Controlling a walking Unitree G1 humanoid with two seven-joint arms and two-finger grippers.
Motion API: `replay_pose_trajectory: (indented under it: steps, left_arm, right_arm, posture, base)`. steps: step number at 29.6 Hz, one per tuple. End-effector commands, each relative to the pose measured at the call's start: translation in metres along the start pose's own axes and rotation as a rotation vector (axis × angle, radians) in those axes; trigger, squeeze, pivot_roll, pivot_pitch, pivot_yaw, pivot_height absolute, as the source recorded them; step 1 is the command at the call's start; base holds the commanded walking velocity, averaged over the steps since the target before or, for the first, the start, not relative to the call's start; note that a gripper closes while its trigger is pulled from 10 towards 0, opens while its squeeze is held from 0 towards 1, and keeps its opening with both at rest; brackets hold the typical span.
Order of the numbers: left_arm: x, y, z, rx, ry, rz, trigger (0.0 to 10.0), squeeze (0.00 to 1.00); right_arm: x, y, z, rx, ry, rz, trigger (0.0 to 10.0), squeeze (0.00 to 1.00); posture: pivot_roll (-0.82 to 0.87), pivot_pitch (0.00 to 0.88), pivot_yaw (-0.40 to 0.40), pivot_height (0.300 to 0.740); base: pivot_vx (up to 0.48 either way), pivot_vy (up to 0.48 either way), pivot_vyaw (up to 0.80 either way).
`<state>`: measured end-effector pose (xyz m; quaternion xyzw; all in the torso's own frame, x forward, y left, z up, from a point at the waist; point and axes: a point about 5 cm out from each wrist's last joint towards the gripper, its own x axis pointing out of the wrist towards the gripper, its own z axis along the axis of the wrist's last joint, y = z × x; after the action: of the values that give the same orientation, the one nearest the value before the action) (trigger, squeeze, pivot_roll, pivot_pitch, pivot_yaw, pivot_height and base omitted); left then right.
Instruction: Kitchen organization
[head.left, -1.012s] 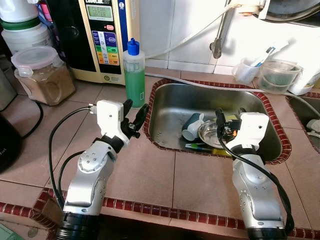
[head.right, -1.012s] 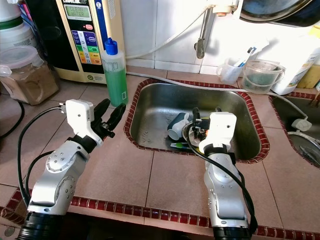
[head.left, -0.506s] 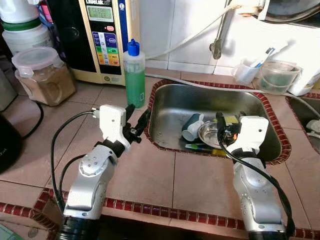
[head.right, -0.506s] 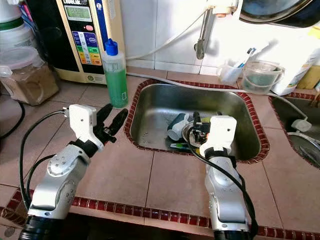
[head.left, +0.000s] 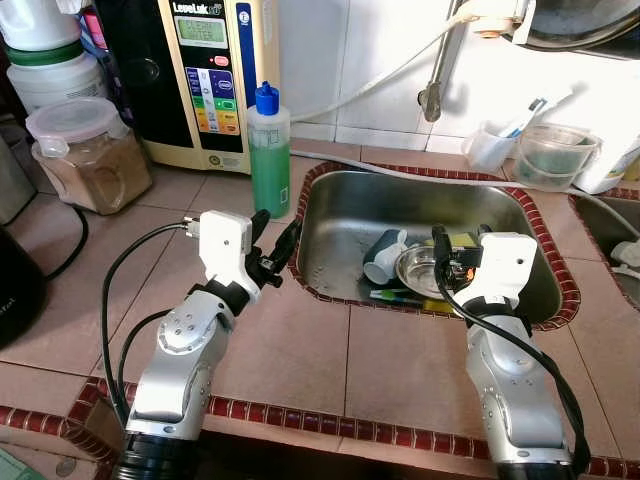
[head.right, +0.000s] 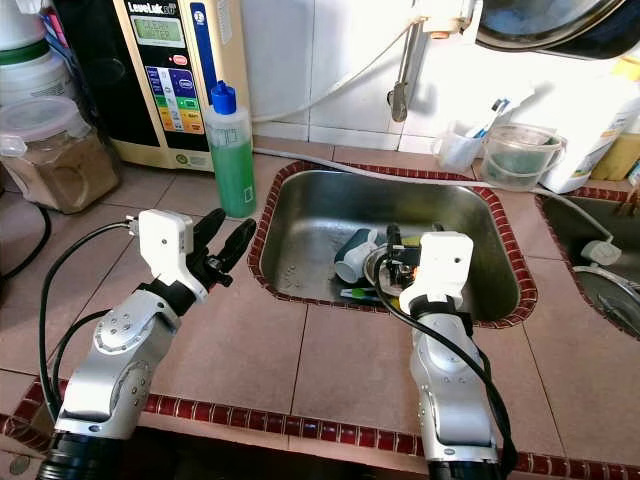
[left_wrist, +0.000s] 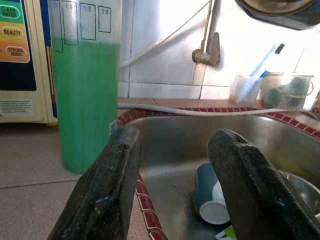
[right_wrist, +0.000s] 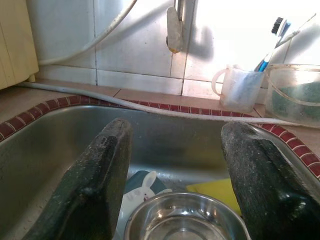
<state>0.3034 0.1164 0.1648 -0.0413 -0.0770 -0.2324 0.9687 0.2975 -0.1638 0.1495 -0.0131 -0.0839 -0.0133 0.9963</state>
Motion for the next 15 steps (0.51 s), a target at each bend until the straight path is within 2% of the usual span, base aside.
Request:
replay_pose_trajectory:
  steps: [1, 15]
  left_arm:
    - [0.0027, -0.003, 0.0074, 0.023, -0.02, -0.025, 10.0, 0.0]
    - [0.0033, -0.0039, 0.0085, 0.009, -0.017, -0.043, 10.0, 0.0]
  right_arm:
    - [-0.001, -0.0016, 0.006, -0.008, -0.02, -0.006, 10.0, 0.0]
    - [-0.0023, -0.0035, 0.0052, -0.007, -0.014, -0.015, 10.0, 0.0]
  posture:
    - [-0.1, 0.03, 0.0, 0.703]
    - [-0.1, 0.036, 0.004, 0.703]
  base:
    - [0.0, -0.247, 0.0]
    - [0.0, -0.376, 0.0]
